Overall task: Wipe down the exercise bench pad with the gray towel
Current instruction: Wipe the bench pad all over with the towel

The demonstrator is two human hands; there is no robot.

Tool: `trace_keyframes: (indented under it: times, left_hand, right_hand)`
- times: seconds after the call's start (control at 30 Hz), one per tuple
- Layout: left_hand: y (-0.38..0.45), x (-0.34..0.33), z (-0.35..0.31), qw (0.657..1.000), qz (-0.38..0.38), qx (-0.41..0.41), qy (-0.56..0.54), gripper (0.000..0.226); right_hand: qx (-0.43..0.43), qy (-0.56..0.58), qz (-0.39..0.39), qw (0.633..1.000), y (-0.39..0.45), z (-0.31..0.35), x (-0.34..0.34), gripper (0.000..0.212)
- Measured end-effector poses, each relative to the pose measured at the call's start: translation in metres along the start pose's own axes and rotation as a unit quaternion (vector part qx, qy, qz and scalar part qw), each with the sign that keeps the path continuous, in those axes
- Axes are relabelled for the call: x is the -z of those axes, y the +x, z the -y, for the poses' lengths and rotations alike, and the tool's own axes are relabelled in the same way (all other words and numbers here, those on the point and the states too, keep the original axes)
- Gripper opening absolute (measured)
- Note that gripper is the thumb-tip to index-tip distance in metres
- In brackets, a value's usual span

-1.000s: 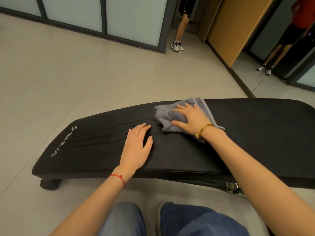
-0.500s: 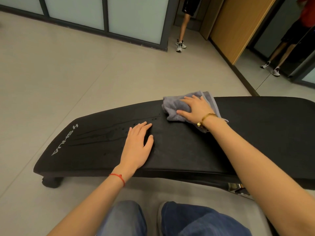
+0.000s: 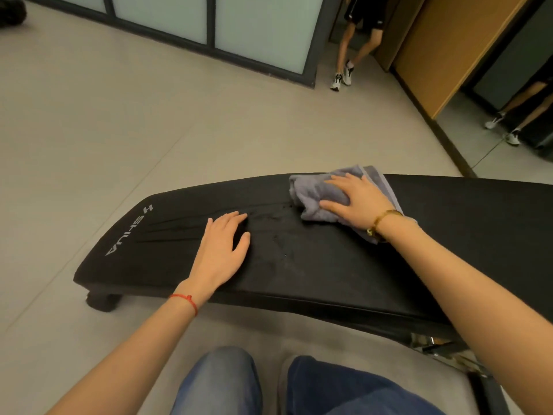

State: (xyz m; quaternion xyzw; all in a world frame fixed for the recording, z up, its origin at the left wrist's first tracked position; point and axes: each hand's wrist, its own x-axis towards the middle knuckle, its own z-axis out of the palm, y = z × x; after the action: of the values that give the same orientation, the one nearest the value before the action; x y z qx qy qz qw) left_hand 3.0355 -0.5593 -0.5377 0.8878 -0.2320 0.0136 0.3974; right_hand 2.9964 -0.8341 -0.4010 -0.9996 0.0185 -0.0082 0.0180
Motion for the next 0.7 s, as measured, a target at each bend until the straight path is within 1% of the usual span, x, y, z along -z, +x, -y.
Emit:
trace_keyframes:
  times: [0.07,0.13,0.2,0.33,0.37,0.43,0.5,0.57,0.63,0.67,0.7]
  left_hand:
    - [-0.003,-0.001,0.003,1.0,0.001,0.011,-0.013,0.048]
    - [-0.006,-0.003,0.004,1.0,-0.006,0.013,-0.028,0.047]
    - [-0.006,-0.004,0.004,0.999,-0.01,0.013,-0.034,0.046]
    - [-0.006,-0.005,0.005,0.999,-0.017,0.011,-0.04,0.046]
    - [-0.007,-0.005,0.006,0.999,-0.018,0.012,-0.041,0.046]
    - [-0.007,-0.005,0.006,0.999,-0.017,0.014,-0.041,0.046]
    - [-0.007,-0.005,0.005,0.999,-0.016,0.016,-0.044,0.046]
    - [-0.007,-0.005,0.005,0.999,-0.015,0.019,-0.049,0.046]
    - [-0.007,-0.005,0.005,0.998,-0.015,0.021,-0.053,0.045]
    - [-0.007,-0.005,0.004,0.998,-0.016,0.022,-0.054,0.045]
    - [-0.007,-0.004,0.004,0.998,-0.016,0.022,-0.055,0.045]
  right_hand:
    - [-0.051,-0.031,0.004,0.998,0.036,0.003,-0.012,0.059]
    - [-0.045,-0.049,0.015,0.998,0.049,0.018,-0.022,0.06]
    - [0.001,-0.026,0.019,0.999,0.03,0.034,-0.025,0.059]
    - [0.128,0.043,0.026,0.991,-0.055,0.057,-0.017,0.062]
    - [0.144,0.049,0.037,0.988,-0.067,0.058,-0.013,0.064]
    - [0.149,0.067,0.058,0.985,-0.065,0.048,-0.005,0.066]
    - [0.134,0.054,0.032,0.989,-0.037,0.03,-0.001,0.065]
    - [0.063,0.007,-0.001,0.998,0.003,0.011,-0.003,0.061]
    - [-0.024,-0.029,-0.005,0.999,0.04,0.007,-0.011,0.059]
    - [-0.041,-0.043,0.001,0.998,0.052,0.012,-0.017,0.058]
    - [-0.039,-0.048,0.006,0.998,0.056,0.021,-0.021,0.058]
